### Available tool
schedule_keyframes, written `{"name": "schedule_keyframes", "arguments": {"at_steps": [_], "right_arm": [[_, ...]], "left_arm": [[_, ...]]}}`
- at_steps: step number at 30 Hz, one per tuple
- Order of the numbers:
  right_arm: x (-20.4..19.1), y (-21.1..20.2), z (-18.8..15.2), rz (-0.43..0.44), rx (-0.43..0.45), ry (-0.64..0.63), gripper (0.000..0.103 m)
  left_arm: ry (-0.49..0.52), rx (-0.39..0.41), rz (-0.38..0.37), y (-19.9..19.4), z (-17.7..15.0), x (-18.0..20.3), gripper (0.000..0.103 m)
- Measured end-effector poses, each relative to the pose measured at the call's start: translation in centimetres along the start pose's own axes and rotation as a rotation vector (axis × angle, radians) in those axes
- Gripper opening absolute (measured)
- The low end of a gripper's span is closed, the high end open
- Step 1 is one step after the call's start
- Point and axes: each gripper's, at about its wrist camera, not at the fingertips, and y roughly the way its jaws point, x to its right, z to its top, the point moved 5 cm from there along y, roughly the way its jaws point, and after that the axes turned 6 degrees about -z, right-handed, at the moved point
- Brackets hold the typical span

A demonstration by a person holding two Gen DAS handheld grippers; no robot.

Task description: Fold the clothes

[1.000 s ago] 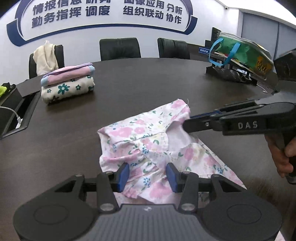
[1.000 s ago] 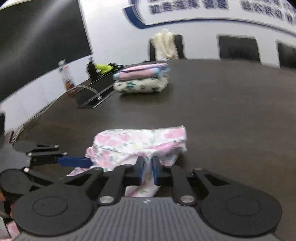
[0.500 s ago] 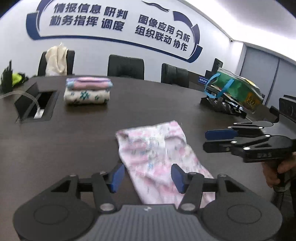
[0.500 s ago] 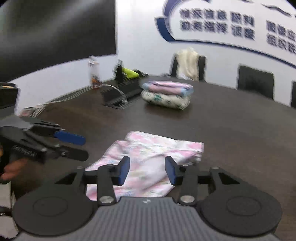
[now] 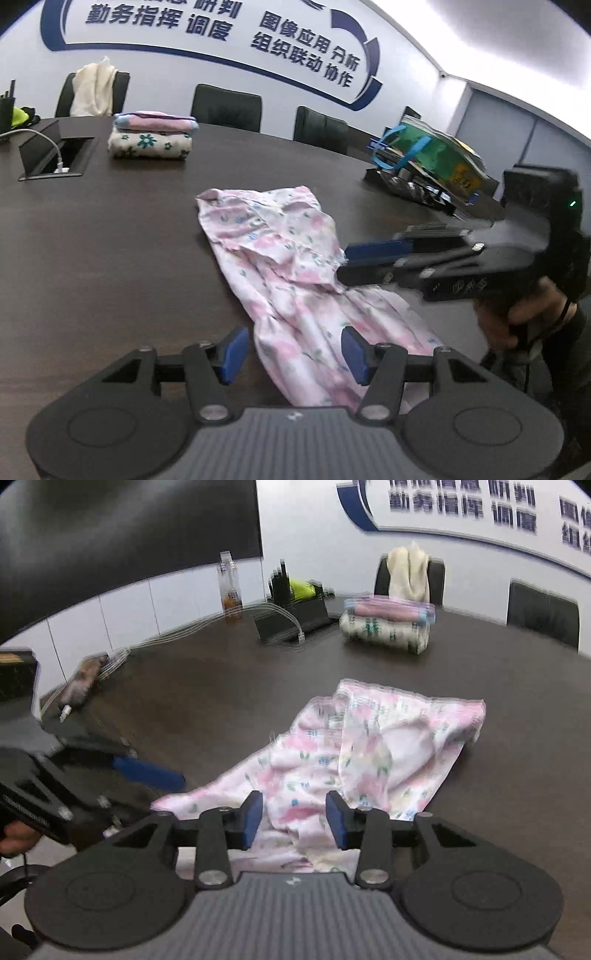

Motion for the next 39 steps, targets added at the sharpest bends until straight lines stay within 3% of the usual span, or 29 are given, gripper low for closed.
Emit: {"name": "schedule_keyframes", "arguments": {"at_steps": [5,8,16,18,20,22,33,39], "right_arm": [[-1.3,-3.3,-0.6,0.087,0.104,-0.070,0.042],[-2.1,-2.7,-1.5,0.067,0.070,-0.095,0.042],[-1.5,-0.1,-2.7,0.069,0.002,-0.017,0.042],[-1.5,-0.7,-2.5,0.096,0.025,-0.037,0.045],[-1.6,-1.5,-2.2,0.120,0.054,-0.070,0.062],[-2.0,-2.4,-2.2,0.143,0.072,-0.115,0.071],[-5.6,-2.2,-3.8,0.217,0.030,-0.324,0.081],[-5.9,-1.4,-4.9,0.204,-0.021,-0.377,0.083]], "left_arm": [[-0.001,0.001,-0.006,0.1,-0.6,0.2,0.054],[-0.002,0.004,-0.009,0.0,-0.8,0.2,0.054],[-0.005,0.026,0.017,-1.5,-1.1,-0.4,0.054],[-0.016,0.030,0.018,-1.9,-1.1,-0.8,0.054],[-0.026,0.039,0.012,-2.4,-1.2,-1.2,0.054],[-0.037,0.048,0.002,-2.7,-1.2,-1.6,0.054],[-0.051,0.057,0.015,-3.1,-0.8,-2.3,0.054],[-0.057,0.054,0.016,-3.0,-1.0,-2.4,0.054]]}}
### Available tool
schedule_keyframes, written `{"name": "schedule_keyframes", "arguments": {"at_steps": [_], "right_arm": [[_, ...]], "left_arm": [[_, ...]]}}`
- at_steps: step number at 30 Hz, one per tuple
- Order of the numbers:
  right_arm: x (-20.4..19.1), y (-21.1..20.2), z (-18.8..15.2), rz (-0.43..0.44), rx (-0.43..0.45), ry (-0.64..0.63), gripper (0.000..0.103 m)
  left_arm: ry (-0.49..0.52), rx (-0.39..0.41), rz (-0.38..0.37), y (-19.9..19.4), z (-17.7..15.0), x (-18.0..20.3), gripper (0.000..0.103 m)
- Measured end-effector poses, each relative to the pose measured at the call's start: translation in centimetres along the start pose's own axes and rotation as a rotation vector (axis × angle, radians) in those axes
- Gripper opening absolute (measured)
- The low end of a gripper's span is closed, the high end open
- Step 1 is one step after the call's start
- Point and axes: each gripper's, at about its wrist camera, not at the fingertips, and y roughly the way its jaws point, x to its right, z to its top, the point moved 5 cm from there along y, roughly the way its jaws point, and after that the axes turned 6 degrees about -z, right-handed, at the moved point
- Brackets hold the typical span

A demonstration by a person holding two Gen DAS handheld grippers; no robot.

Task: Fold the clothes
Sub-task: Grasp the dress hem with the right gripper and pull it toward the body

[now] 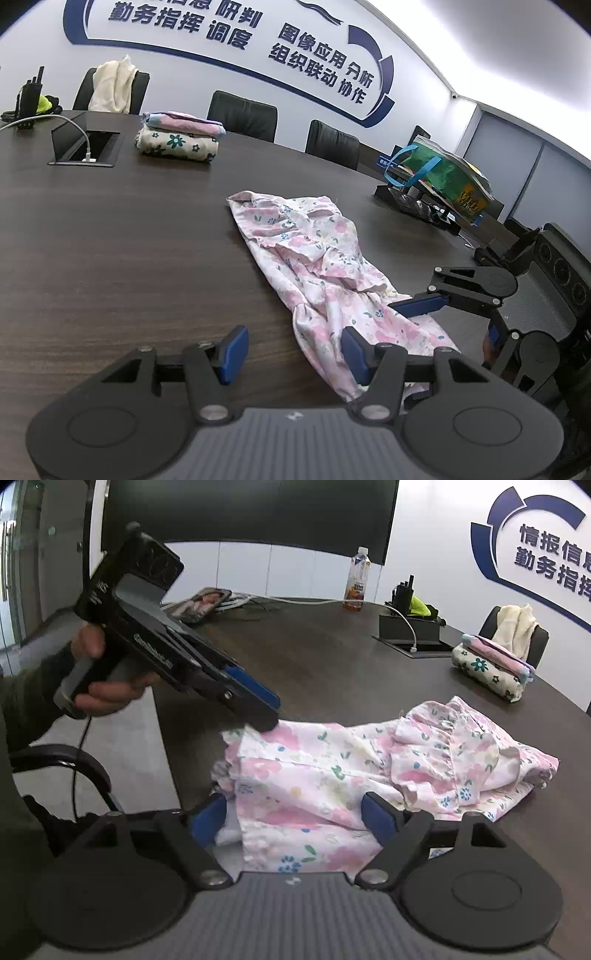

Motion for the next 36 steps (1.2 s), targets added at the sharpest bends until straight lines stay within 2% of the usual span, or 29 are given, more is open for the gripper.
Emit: {"name": "schedule_keyframes", "arguments": {"at_steps": [6,18,22,27,29,30,36], "right_arm": [[-0.1,0.2,-0.4,0.020,-0.018,-0.015,0.087],[1.2,0.0,-1.0,0.076,-0.040,0.065,0.083],[2.1,-0.2,-0.9,0.086,-0.052,0.087,0.066],[2.6,-0.3,-0.9,0.078,-0.047,0.090,0.054],[2.8,-0.4,-0.9,0.071,-0.047,0.096,0.027],[3.0,-0.4,-0.8,0.075,-0.050,0.103,0.023],[2.6,-1.5,-0.9,0.141,-0.064,0.099,0.011]], "left_arm": [[-0.004,-0.005,-0.003,0.1,-0.1,0.0,0.054],[0.004,-0.022,-0.028,0.5,-0.2,0.3,0.054],[0.010,-0.023,-0.034,0.5,-0.2,0.5,0.055],[0.019,-0.018,-0.043,0.4,-0.2,0.9,0.055],[0.030,-0.018,-0.051,0.4,-0.2,1.1,0.054],[0.035,-0.018,-0.054,0.4,-0.1,1.1,0.054],[0.131,-0.012,-0.105,-0.1,-0.6,2.5,0.055]]}}
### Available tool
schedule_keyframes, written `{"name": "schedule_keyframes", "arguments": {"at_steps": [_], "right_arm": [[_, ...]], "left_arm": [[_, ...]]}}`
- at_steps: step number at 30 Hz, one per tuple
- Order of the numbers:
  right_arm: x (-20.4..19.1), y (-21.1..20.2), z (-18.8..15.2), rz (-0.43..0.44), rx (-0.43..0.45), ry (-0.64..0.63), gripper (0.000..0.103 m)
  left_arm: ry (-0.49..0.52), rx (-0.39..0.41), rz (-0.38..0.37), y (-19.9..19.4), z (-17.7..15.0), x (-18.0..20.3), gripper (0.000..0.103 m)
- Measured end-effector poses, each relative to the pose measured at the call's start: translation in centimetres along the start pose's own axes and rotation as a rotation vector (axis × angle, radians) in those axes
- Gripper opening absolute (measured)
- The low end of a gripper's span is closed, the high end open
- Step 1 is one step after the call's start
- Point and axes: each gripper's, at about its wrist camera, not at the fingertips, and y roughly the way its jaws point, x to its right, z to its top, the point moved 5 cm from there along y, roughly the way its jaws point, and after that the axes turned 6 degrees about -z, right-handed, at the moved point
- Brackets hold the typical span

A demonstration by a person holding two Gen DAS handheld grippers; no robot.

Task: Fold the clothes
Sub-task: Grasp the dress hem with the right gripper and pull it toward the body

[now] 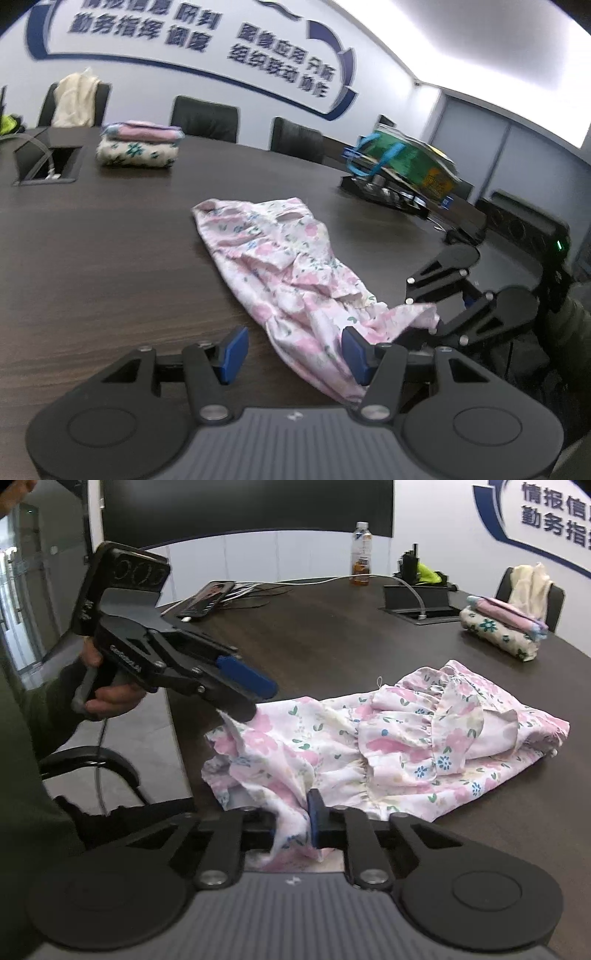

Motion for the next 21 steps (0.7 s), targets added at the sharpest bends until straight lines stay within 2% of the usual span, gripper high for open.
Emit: {"name": "schedule_keyframes", "arguments": {"at_steps": [8,12,21], "right_arm": [[1.4,-3.3,1.1,0.043,0.133,0.107,0.009],[1.9,-3.9,1.6,0.045,0.164,0.122,0.009],[1.8,-3.8,1.7,0.045,0.171,0.132,0.009]], "left_arm": [[0.169,0.024,-0.059,0.0,-0.8,2.5,0.061],[0.175,0.010,-0.047,0.9,-0.8,2.5,0.061],[0.181,0.008,-0.039,1.5,-0.8,2.6,0.060]]}}
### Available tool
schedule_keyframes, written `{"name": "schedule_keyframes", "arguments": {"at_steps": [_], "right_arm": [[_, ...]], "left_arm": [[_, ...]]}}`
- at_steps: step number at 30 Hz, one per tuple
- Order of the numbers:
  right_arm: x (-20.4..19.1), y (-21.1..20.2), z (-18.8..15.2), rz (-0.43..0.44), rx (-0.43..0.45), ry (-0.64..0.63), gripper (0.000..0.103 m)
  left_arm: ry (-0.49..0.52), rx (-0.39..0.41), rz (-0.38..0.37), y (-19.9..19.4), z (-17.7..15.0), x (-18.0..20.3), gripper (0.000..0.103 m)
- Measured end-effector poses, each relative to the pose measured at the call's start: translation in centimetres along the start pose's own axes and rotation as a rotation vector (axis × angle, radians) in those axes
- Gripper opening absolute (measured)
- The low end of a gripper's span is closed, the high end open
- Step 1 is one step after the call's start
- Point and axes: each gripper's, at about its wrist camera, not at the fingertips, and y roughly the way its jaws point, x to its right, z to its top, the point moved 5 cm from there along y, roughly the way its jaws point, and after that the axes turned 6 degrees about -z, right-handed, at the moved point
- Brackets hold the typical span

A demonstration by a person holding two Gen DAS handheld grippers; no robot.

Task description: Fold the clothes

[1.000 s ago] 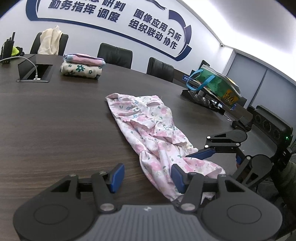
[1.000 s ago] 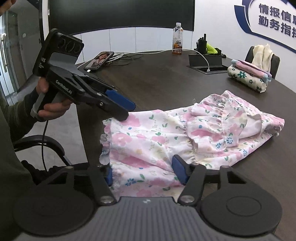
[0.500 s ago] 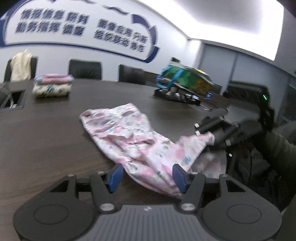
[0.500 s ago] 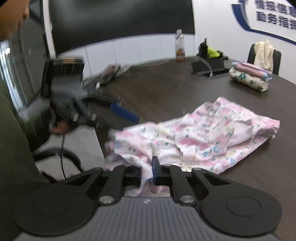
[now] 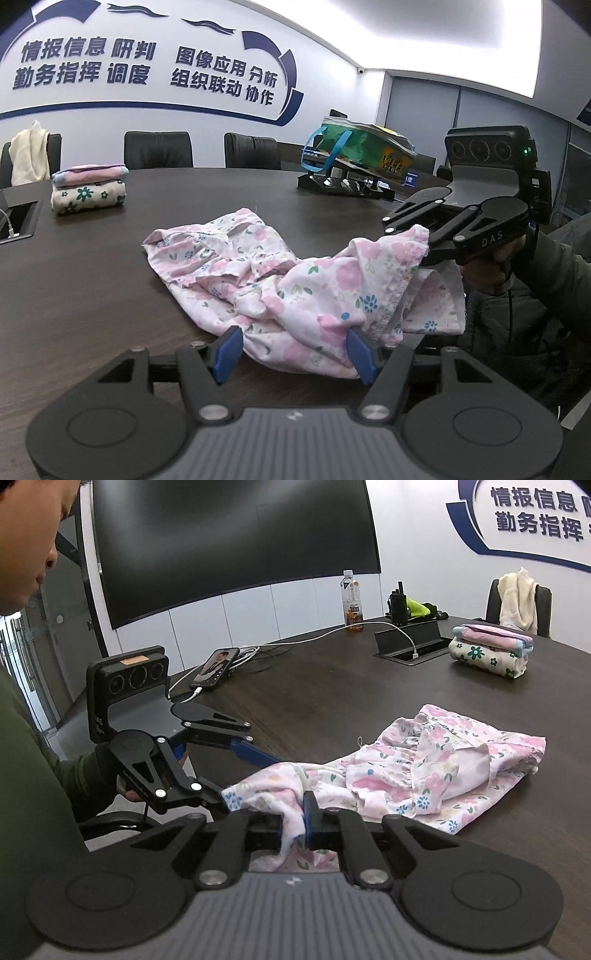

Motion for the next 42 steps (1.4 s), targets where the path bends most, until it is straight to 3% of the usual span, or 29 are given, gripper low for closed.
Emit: {"name": "schedule_keyframes", "arguments": {"at_steps": [10,13,21,25,29,33,34,35,36,37,39,40,41,42], "right_arm": [[0.4,-1.1,0.5,0.018,0.049,0.041,0.009],[0.8,-1.1,0.6,0.017,0.061,0.057,0.009],[0.4,-0.8,0.8,0.024,0.049,0.055,0.009],[0.6,-0.8,0.6,0.044,0.040,0.064,0.009],[0.1,-0.3,0.0,0.066,-0.012,0.038,0.009],[-0.6,0.1,-0.6,0.096,-0.054,0.013,0.009],[-0.6,0.0,-0.7,0.102,-0.057,0.012,0.009],[-0.5,0.0,-0.8,0.108,-0.059,0.011,0.009],[-0.4,0.0,-0.8,0.107,-0.061,0.013,0.010],[-0.3,0.0,-0.8,0.099,-0.061,0.014,0.014],[-0.2,-0.1,-0.8,0.075,-0.059,0.011,0.038],[-0.2,-0.5,-0.9,0.061,-0.048,0.004,0.064],[-0.4,-1.1,-0.8,0.045,-0.026,-0.008,0.075],[-0.6,-1.9,-0.9,0.027,0.004,-0.021,0.077]], "left_arm": [[0.041,0.002,-0.031,-0.2,-0.4,0.7,0.060],[0.100,0.004,-0.041,-0.7,-0.7,1.5,0.061],[0.263,-0.002,0.056,-0.2,-1.5,2.9,0.065],[0.387,-0.010,0.067,1.0,-1.2,3.6,0.065],[0.490,-0.010,0.117,2.3,-0.6,3.9,0.065],[0.547,-0.015,0.094,3.0,0.0,4.2,0.064],[0.556,-0.022,0.079,3.2,0.0,4.4,0.060],[0.546,-0.041,0.041,3.4,0.2,4.3,0.038],[0.491,-0.061,0.014,3.7,0.5,3.8,0.005],[0.431,-0.080,-0.011,4.0,0.9,3.2,0.006],[0.309,-0.096,-0.045,4.1,1.7,1.8,0.006],[0.282,-0.103,-0.056,4.1,1.9,1.5,0.006],[0.249,-0.102,-0.064,4.0,2.2,1.1,0.005],[0.213,-0.100,-0.071,3.9,2.4,0.7,0.005]]}}
